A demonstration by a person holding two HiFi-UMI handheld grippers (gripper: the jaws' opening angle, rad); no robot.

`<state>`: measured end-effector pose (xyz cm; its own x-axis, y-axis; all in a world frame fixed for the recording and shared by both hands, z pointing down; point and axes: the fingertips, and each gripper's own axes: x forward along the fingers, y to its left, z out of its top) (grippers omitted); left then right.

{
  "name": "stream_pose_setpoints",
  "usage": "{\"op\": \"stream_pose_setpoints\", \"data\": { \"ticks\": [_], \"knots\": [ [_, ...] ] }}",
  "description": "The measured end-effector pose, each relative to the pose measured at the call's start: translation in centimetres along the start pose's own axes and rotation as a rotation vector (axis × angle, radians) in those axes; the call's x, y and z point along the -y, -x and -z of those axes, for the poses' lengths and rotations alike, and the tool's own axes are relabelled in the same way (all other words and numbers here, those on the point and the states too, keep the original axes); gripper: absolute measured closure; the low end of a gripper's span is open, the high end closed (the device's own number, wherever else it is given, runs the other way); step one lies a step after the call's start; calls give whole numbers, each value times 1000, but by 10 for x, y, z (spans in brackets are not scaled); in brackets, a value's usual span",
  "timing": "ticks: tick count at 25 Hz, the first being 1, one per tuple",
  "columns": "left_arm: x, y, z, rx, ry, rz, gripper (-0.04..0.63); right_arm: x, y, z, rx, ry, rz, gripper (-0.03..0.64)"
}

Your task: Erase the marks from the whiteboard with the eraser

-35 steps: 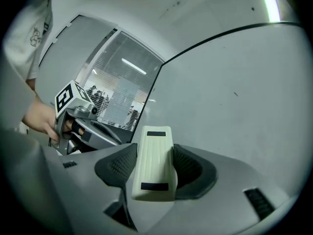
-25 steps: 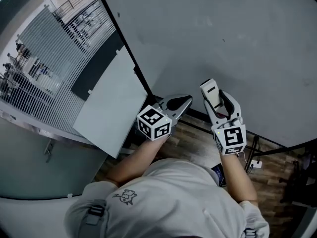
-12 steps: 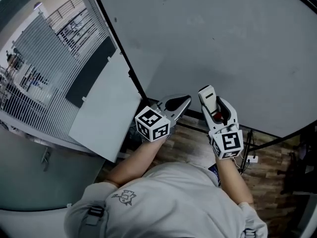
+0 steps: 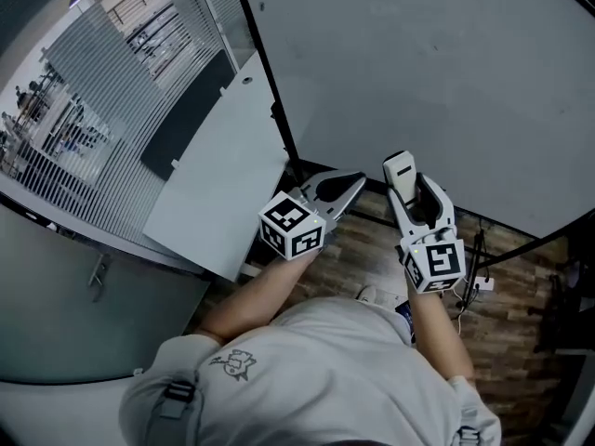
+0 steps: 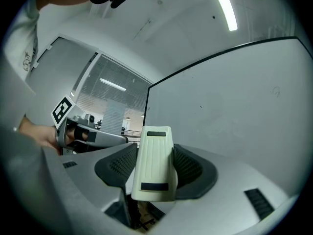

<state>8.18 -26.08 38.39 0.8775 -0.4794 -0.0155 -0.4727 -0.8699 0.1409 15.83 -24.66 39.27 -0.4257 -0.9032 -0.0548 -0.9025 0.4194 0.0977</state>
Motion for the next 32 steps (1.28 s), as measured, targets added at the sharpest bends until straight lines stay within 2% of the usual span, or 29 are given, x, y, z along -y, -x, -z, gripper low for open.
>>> {"op": "stream_pose_setpoints", "data": {
  "ticks": [13, 18, 26, 32],
  "knots": [
    [69, 121, 13, 7, 10, 51, 588, -121, 76, -10, -6, -21, 28, 380],
    [83, 152, 17, 19, 10, 34, 588, -153, 99, -10, -21, -29, 30, 380],
    [98, 177, 24, 25, 25, 21, 588, -179, 121, -6, -21, -46, 21, 380],
    [102, 177, 32, 25, 41, 10, 588, -183, 130, -6, -17, -46, 16, 380]
  ]
}}
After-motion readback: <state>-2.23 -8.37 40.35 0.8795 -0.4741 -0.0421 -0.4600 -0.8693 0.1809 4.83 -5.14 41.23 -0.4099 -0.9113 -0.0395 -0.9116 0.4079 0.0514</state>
